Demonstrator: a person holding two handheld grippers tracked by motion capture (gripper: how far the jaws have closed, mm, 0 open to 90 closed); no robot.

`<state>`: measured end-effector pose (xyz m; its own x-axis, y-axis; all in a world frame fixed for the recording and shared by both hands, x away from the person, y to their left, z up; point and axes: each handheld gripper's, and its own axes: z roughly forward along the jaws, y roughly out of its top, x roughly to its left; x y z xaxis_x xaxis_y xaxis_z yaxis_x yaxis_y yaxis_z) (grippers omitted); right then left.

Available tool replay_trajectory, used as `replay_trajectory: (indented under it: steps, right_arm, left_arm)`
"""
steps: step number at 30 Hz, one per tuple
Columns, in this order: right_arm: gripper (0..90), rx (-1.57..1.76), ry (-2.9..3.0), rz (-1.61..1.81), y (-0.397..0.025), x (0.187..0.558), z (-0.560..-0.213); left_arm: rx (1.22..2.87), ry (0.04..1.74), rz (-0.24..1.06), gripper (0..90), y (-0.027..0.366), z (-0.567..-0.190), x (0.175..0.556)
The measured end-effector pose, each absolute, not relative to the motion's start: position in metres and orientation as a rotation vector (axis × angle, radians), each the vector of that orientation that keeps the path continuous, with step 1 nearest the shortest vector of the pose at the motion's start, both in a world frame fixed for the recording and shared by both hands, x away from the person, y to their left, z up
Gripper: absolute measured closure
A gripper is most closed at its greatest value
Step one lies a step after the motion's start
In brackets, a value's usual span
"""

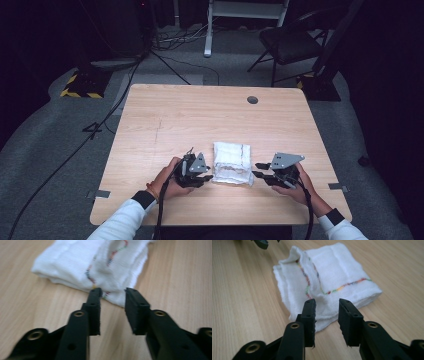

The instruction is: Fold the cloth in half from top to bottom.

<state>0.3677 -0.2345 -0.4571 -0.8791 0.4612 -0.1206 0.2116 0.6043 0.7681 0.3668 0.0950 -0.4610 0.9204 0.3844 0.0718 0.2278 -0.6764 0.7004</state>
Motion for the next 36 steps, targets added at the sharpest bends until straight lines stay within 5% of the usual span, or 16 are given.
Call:
replay_trajectory:
  steps: [7, 11, 20, 24, 36]
  right_arm:
    - [55.6, 0.522, 2.549, 1.178, -0.222, 0.372, -0.455]
    - [53.8, 0.495, 2.580, 1.144, -0.212, 0.375, -0.460]
    - [82.7, 0.452, 2.612, 1.057, -0.201, 0.383, -0.471]
    - [85.0, 0.395, 2.610, 1.061, -0.204, 0.376, -0.466]
    - [82.7, 0.366, 2.672, 1.025, -0.212, 0.356, -0.474]
  left_arm:
    - [2.341, 0.458, 0.255, 40.4, 0.074, -0.460, 0.375]
    - [2.364, 0.458, 0.240, 39.0, 0.058, -0.463, 0.387]
    - [2.412, 0.418, 0.232, 72.2, 0.064, -0.470, 0.398]
    - [2.390, 0.366, 0.238, 84.1, 0.069, -0.462, 0.389]
    - [2.474, 0.311, 0.224, 83.2, 0.066, -0.476, 0.366]
